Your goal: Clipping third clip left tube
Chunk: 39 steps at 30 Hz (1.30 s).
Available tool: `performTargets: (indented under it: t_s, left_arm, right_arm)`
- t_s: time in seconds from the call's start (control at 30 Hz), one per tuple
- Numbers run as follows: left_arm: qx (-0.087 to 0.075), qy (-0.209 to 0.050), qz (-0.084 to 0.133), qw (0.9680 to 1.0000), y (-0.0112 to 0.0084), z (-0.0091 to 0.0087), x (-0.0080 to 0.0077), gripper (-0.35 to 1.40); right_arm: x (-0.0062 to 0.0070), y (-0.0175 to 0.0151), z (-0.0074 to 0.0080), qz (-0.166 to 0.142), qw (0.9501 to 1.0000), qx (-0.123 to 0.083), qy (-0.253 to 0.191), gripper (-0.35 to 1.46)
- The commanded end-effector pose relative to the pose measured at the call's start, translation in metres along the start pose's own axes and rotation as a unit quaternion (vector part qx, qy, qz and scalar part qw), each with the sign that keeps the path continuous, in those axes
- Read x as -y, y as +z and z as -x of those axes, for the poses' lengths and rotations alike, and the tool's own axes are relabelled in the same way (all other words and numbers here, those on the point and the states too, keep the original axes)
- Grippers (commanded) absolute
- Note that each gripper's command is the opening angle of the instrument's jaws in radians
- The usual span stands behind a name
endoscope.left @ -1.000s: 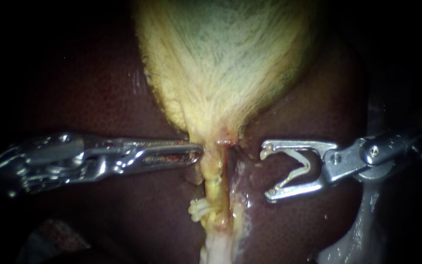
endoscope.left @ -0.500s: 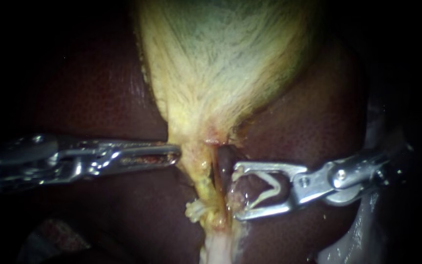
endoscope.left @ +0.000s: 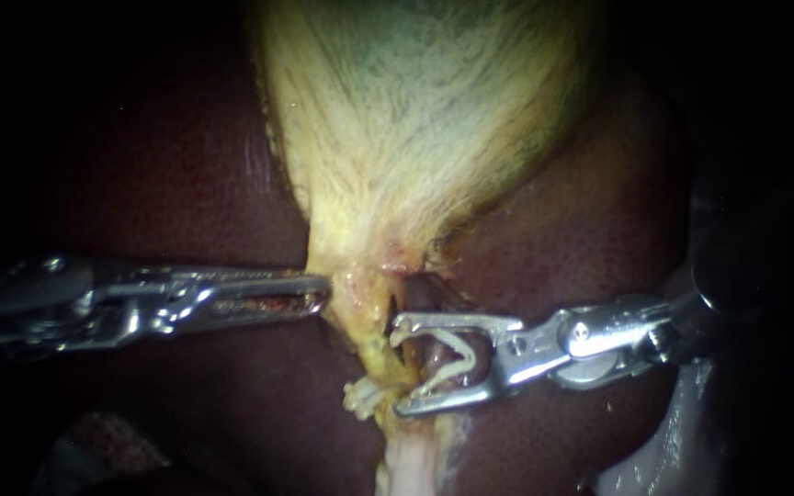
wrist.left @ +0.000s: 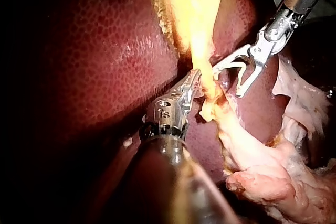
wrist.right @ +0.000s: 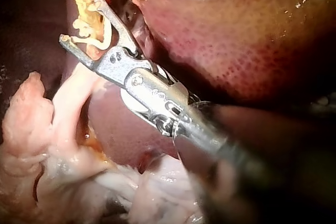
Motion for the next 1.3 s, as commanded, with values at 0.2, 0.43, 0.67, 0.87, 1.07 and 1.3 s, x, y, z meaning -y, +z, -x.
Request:
performTargets:
  t_s: [0.2,0.43,0.67,0.87,1.07,1.3]
  left_arm:
    - [-0.001,0.0,0.002,1.0,-0.0001,0.0001,0.0006,-0.35]
    - [-0.001,-0.001,0.003,1.0,0.0001,0.0002,0.0008,-0.35]
    - [0.0,-0.001,0.003,1.0,0.0004,0.0002,0.0008,-0.35]
    - [0.0,-0.001,0.005,1.0,0.0007,0.0002,0.0009,-0.35]
    - [0.0,-0.001,0.004,1.0,0.0009,0.0002,0.001,-0.35]
    - [0.0,-0.001,0.005,1.0,0.0011,0.0002,0.001,-0.35]
  right_arm:
    - [-0.0006,0.0006,0.0012,0.002,1.0,0.002,0.0,0.59]
    - [-0.0005,0.0033,0.0015,0.006,1.0,0.003,-0.003,0.59]
    - [0.0012,0.0057,0.0008,-0.013,0.9999,0.005,0.002,0.59]
    - [0.0017,0.0069,0.0002,-0.047,0.9989,0.006,0.004,0.58]
    - [0.0016,0.0075,-0.0001,-0.059,0.9982,0.007,0.002,0.58]
    - [0.0012,0.0072,-0.001,-0.059,0.9982,0.006,0.005,0.55]
